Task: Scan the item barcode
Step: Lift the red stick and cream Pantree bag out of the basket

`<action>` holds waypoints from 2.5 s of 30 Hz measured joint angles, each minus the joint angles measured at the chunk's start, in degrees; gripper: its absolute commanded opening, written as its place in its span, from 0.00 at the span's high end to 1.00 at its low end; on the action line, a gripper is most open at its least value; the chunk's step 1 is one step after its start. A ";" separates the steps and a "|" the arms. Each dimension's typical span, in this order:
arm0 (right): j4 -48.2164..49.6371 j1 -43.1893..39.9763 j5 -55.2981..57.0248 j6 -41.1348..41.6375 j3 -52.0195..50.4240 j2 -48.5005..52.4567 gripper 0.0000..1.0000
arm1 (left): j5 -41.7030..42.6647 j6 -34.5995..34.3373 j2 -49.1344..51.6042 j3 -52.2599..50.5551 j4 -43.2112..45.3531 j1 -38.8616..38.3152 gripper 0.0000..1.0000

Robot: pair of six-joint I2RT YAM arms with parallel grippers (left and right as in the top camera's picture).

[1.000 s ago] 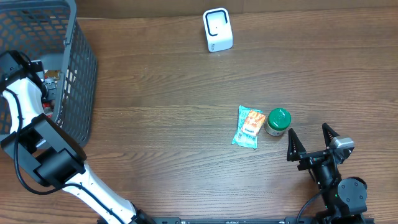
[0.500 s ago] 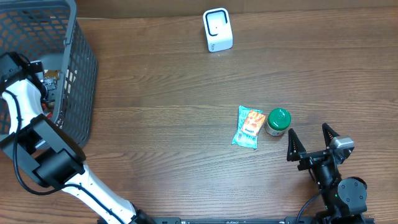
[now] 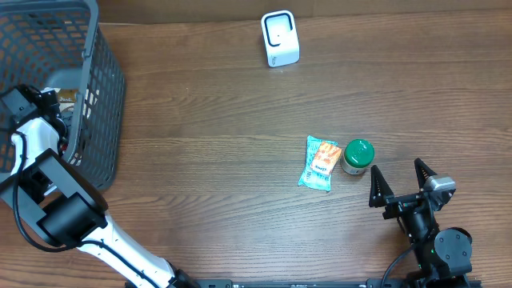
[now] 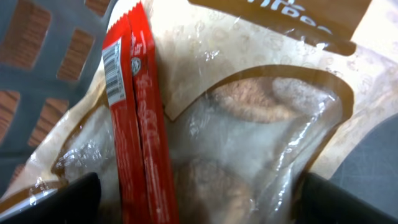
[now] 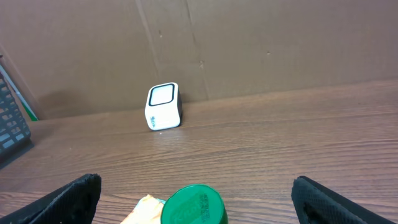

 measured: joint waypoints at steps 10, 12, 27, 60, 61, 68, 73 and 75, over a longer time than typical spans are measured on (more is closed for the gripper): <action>0.00 0.00 0.00 0.00 0.02 0.00 0.00 | -0.70 -0.26 -0.83 -0.37 -1.33 -0.35 0.96; 0.00 0.00 0.00 0.00 0.00 0.00 0.00 | -0.74 -0.39 -0.83 0.46 -3.28 -0.37 0.96; -0.02 0.00 0.00 0.00 0.00 0.00 0.00 | 1.22 -6.58 -11.08 7.15 -8.59 -3.78 0.96; -0.04 0.00 -0.02 -0.02 0.02 0.00 0.00 | -2.75 -35.23 -44.87 -11.56 -28.85 -44.70 0.96; 0.00 0.00 -0.02 0.00 0.02 0.00 0.00 | -2.71 -35.65 -44.81 -14.08 -27.43 -45.94 0.96; -0.04 0.00 0.00 -0.02 0.00 0.00 0.00 | -4.35 -38.88 -44.57 -33.81 -13.86 -54.05 0.96; -0.02 0.00 -0.02 0.00 0.02 0.00 0.00 | -5.55 -40.24 -44.57 -44.00 -4.61 -55.54 0.96; -0.04 0.00 -0.02 0.00 0.02 0.00 0.00 | -5.79 -40.83 -44.57 -47.67 -0.74 -55.52 0.96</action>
